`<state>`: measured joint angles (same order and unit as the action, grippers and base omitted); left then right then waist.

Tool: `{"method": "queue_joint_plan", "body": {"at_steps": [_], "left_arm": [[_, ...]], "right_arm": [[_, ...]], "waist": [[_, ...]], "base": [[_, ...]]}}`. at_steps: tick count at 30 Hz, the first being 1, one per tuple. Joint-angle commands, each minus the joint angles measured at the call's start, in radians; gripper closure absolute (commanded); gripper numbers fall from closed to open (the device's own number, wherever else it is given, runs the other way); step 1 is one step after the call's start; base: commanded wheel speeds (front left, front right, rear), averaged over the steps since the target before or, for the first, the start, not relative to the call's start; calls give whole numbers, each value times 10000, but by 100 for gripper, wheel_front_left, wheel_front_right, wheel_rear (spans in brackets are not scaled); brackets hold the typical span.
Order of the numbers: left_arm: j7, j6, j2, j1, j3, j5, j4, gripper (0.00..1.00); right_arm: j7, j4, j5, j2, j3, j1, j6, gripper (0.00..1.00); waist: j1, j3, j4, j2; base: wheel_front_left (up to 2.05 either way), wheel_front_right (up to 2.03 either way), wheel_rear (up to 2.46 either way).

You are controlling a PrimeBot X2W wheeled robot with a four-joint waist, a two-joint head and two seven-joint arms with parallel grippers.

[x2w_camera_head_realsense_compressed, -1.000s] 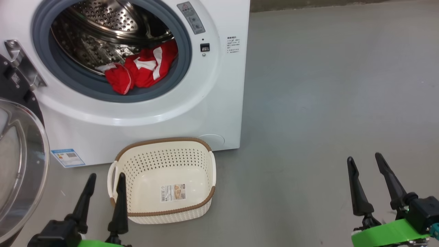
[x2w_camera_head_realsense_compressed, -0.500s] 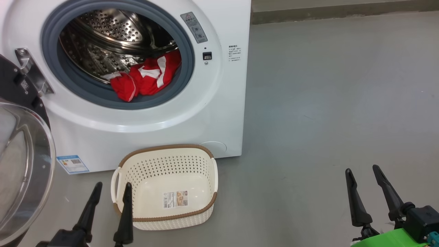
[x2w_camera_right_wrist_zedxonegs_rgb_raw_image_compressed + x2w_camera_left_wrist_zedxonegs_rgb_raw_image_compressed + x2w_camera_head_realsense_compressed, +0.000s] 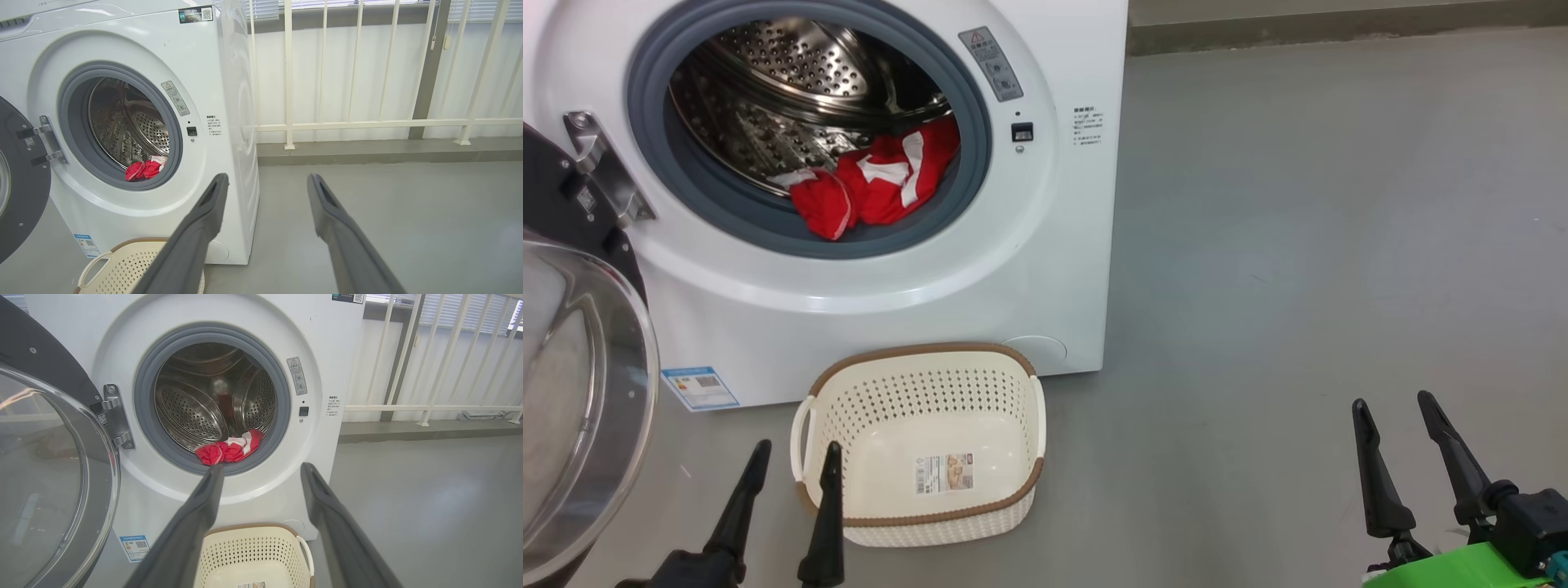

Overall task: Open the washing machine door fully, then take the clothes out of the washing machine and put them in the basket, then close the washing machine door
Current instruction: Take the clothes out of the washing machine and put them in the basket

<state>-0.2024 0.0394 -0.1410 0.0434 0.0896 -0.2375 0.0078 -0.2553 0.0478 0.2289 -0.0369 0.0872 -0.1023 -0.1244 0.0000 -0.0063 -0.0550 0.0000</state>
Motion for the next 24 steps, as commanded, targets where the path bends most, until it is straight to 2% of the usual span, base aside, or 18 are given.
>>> {"method": "queue_joint_plan", "body": {"at_steps": [1,14,24], "left_arm": [[-13,108,-155,-233,-307,69,-269,0],[34,2,-184,-245,-218,-210,-318,0],[23,148,-203,-238,-185,-190,-271,0]], "right_arm": [[-64,-254,28,-133,-173,155,-63,0],[-64,-254,9,-133,-156,146,-63,0],[-64,-236,-9,-133,-143,135,-63,0]], "waist": [[0,-9,23,0],[0,-40,131,0],[0,-54,132,0]], "base": [[95,-95,0],[144,-144,-1],[40,-40,0]]}}
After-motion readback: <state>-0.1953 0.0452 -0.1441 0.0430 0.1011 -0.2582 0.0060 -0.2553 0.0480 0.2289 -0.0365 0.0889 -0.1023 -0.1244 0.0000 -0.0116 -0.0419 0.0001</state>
